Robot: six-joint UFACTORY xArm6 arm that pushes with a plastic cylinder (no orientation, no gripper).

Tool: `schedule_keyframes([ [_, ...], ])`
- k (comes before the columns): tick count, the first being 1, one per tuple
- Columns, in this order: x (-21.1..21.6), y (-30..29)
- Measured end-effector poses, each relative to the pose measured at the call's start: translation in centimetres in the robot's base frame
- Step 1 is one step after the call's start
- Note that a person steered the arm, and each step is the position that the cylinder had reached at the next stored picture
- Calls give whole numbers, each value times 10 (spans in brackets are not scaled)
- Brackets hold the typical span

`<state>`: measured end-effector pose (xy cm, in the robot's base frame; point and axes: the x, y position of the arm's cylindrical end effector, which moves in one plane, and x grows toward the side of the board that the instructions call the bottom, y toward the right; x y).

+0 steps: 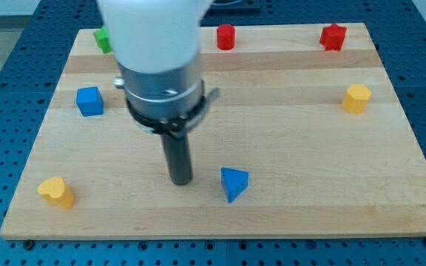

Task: Move the green circle towards the bottom right corner

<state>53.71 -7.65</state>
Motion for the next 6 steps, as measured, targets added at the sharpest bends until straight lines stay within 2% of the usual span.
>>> schedule_keyframes([
  [2,-33,-57],
  [4,-57,-65],
  [6,-133,-61],
])
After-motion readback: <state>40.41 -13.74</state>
